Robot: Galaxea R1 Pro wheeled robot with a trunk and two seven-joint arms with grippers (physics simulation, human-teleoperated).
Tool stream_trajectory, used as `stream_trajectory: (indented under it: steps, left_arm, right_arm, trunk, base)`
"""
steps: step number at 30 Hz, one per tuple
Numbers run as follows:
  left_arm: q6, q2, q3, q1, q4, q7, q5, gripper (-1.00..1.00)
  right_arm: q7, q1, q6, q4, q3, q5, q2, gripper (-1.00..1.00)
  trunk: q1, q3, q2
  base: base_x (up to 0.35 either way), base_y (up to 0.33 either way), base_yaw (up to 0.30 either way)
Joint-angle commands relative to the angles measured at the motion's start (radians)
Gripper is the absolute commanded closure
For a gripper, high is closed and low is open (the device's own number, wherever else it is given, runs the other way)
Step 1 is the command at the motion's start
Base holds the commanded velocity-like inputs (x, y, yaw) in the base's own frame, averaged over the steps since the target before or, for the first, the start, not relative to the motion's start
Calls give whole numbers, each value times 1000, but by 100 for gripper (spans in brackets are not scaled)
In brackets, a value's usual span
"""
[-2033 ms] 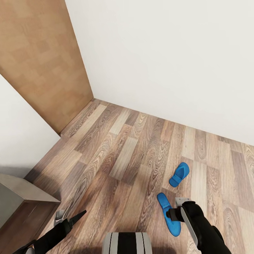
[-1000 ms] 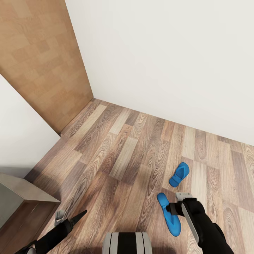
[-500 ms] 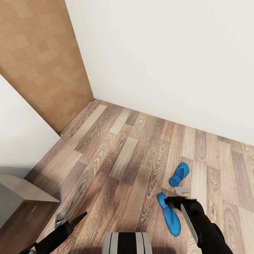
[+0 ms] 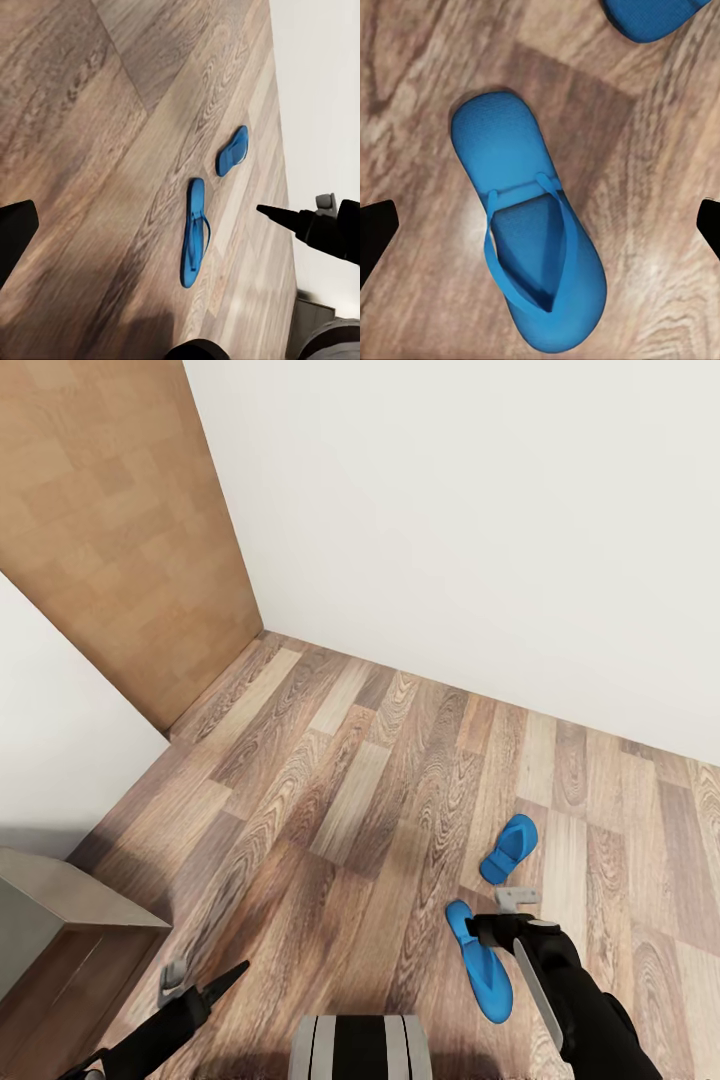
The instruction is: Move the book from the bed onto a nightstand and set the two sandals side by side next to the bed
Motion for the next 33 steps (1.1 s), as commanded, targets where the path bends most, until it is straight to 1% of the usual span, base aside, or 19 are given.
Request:
stream_trajectory:
  steps: [1, 31, 33]
  left_arm:
    - [9, 0, 0, 0, 0, -2, 5, -100]
    - [11, 1, 2, 0, -1, -8, 7, -100]
    - [11, 1, 2, 0, -1, -8, 7, -100]
  right_arm:
    - [0, 0, 5, -2, 0, 0, 0, -100]
    - [-1, 0, 7, -4, -1, 0, -1, -100]
    - [-1, 0, 7, -4, -1, 2, -1, -100]
  trunk:
    - [0, -5, 0]
    - [14, -121, -7]
    - [14, -121, -7]
  base:
    - [0, 0, 0]
    - [0, 0, 0]
    - [0, 0, 0]
